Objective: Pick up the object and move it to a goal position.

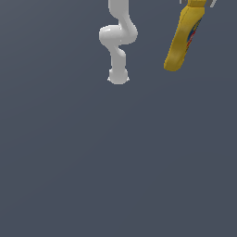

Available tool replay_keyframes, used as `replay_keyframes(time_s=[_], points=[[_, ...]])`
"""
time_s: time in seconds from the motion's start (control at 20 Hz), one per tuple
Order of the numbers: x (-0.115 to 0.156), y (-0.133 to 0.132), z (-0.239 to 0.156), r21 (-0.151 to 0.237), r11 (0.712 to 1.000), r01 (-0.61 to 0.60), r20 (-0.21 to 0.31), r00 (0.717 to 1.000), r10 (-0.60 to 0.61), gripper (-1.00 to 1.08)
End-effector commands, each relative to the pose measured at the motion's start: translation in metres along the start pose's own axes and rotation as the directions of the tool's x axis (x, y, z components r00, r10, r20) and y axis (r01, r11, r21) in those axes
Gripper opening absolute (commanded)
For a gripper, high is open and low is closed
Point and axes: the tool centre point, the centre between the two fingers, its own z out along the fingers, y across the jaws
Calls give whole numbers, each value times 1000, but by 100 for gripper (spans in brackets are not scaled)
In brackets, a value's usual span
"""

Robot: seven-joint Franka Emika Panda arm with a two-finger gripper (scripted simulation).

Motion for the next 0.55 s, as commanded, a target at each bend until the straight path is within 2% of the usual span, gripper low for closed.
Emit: replay_keyframes(time_s=[0.0, 0.5], points=[[-8, -3, -14, 6, 1000, -1, -3, 1000, 1, -100], [-19, -9, -29, 6, 1000, -2, -3, 1000, 2, -100]])
